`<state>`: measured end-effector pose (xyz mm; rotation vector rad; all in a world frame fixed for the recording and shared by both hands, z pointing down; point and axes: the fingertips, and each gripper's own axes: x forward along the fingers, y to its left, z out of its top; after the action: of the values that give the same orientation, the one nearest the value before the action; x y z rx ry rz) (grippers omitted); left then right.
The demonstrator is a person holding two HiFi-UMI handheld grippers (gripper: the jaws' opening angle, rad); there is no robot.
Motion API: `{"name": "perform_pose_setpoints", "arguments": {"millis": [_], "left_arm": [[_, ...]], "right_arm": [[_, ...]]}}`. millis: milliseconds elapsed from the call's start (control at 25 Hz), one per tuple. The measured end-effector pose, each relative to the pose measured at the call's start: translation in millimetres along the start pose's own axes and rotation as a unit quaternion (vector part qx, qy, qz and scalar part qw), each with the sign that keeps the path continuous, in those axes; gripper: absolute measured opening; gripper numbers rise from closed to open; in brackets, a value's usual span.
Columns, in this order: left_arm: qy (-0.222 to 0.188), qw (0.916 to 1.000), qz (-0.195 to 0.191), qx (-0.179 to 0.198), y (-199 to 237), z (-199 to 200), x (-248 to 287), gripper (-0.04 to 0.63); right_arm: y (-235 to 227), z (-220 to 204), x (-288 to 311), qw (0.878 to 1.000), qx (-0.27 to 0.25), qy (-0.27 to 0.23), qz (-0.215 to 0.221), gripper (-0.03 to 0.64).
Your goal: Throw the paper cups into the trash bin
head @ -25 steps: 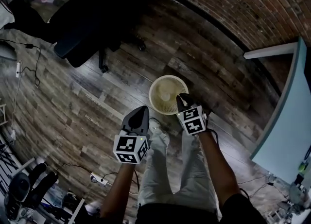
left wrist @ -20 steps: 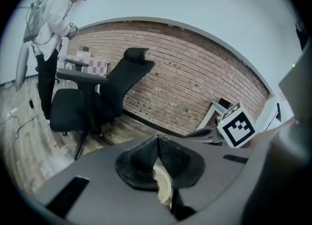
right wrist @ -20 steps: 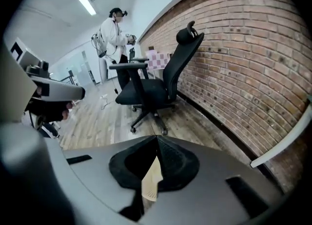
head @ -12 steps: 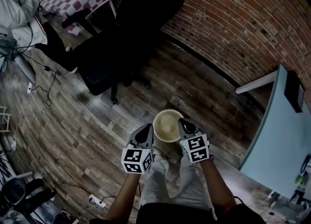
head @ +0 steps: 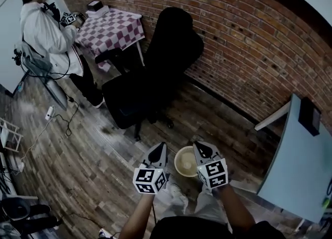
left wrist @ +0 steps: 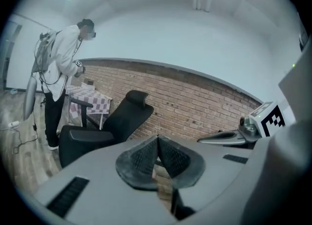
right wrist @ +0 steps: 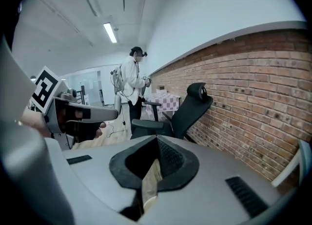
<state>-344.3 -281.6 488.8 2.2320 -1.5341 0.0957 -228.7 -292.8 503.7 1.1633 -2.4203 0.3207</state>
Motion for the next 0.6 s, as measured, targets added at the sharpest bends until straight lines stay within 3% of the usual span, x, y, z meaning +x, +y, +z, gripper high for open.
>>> {"name": "perform_pose_setpoints", "arguments": {"millis": [160,400,600], "left_arm": [[-0.03,0.9994,-0.014,-0.002,-13,29,-12,0.003],[-0.049,0.9974,-0.045,0.027,-35,52,-20,0.003],[-0.067,0.9962,-0.049,0.026,-42,64,-27,0.003]], "right_arm": [[3,34,-19,0.999,0.004,-0.036,-0.014,0.005],[9,68,-40,0.996,0.024,-0.082,-0.028,0.003],[13,89,-55,0.993,0.024,-0.116,-0.017,0.003]]}}
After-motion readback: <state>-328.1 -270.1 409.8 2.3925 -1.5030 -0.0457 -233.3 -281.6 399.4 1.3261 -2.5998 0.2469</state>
